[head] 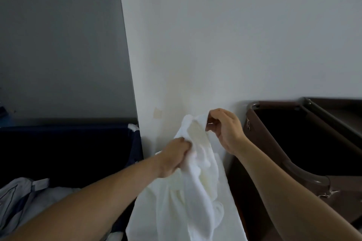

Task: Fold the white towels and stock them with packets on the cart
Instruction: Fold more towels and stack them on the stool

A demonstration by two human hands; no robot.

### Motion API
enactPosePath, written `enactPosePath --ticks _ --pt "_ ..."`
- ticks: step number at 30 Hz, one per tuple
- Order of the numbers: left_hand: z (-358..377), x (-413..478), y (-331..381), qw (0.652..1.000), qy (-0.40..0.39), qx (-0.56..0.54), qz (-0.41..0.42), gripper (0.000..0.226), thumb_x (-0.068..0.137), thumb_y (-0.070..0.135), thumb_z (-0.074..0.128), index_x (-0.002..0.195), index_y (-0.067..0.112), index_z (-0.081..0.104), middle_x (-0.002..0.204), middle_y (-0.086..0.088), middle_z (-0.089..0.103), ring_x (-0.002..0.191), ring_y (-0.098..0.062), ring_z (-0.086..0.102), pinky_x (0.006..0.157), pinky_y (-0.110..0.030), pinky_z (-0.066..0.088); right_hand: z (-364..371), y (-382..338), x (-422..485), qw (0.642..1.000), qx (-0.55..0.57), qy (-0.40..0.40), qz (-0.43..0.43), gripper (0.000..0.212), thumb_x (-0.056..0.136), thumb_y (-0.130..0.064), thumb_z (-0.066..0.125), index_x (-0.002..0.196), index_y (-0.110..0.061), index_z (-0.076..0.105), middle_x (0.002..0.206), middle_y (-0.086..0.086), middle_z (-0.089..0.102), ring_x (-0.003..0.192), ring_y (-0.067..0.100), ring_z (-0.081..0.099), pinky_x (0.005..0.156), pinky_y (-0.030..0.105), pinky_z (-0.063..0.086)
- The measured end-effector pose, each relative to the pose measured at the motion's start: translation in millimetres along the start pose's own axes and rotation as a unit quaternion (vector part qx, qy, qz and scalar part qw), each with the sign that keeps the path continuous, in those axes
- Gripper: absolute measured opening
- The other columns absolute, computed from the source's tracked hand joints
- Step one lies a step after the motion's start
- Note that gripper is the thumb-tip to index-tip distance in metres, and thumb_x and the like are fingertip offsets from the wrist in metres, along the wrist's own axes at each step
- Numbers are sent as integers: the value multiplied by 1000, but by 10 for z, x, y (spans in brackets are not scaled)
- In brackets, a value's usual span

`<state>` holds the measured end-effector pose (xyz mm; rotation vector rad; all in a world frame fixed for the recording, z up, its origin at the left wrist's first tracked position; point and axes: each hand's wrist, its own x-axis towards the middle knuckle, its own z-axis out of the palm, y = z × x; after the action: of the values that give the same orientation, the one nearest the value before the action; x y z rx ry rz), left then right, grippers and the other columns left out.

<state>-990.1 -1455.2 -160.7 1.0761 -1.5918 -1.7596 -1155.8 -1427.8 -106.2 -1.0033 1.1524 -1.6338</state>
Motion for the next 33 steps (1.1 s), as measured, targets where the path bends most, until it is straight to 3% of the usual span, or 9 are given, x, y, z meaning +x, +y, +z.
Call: enactPosePath --ticks 5,7,9,14,16,19,22,29,33 --pt "-595 2 550 984 135 -120 8 26 78 31 55 56 19 48 57 -4 43 55 -22 42 56 -27 38 -210 -237 -48 990 -114 -41 -70 29 88 16 57 101 -10 62 77 6 71 65 13 64 69 25 54" --pt "-726 -24 801 991 99 -82 30 33 78 46 59 64 16 54 58 -3 48 54 -20 45 55 -26 39 -253 -339 -37 975 -188 -69 -91 47 84 9 68 114 -26 60 86 7 74 74 14 63 79 25 53" --pt "-707 -93 1041 998 27 -20 47 44 80 57 59 74 13 64 65 -4 60 58 -21 56 58 -26 47 -216 -437 -36 961 -241 -76 -110 38 78 -6 80 102 -33 71 87 13 74 79 23 58 87 39 51" --pt "-362 -225 1293 986 -112 71 98 27 72 25 68 96 13 68 89 -7 70 80 -23 67 69 -33 56 -7 -470 -71 934 -306 -99 -159 15 76 -20 83 86 -28 74 119 -15 68 111 11 61 98 34 45" --pt "-297 -193 1247 979 -117 122 113 37 69 14 67 105 10 60 93 -7 66 81 -22 65 70 -32 56 31 -392 -79 922 -346 -105 -136 19 81 -28 80 95 -20 70 116 -9 67 105 13 62 95 35 48" --pt "-284 -132 1096 954 -90 252 139 33 70 6 67 101 12 58 96 -8 63 84 -22 62 73 -34 56 14 -349 -107 905 -397 -53 -144 14 86 -21 74 82 -26 61 73 -7 61 67 7 54 67 25 44" --pt "-445 -30 762 913 -9 379 152 17 79 11 68 93 16 60 97 -6 64 87 -24 61 81 -40 54 -60 -450 -135 900 -402 1 -167 15 87 -17 72 81 -24 60 73 -8 61 66 3 54 57 11 40" --pt "-853 -97 262 933 32 350 74 35 81 42 78 87 10 67 80 -5 66 72 -16 62 68 -28 50 -508 -630 -155 859 -500 22 -108 10 88 -23 72 92 -19 65 85 -6 66 81 11 61 66 20 44" --pt "-781 -125 459 944 22 314 104 38 86 40 74 84 2 66 75 -7 62 66 -11 58 63 -23 44 -583 -656 -220 843 -522 -91 -97 17 82 -25 78 93 -30 67 134 -26 49 131 8 44 107 29 32"
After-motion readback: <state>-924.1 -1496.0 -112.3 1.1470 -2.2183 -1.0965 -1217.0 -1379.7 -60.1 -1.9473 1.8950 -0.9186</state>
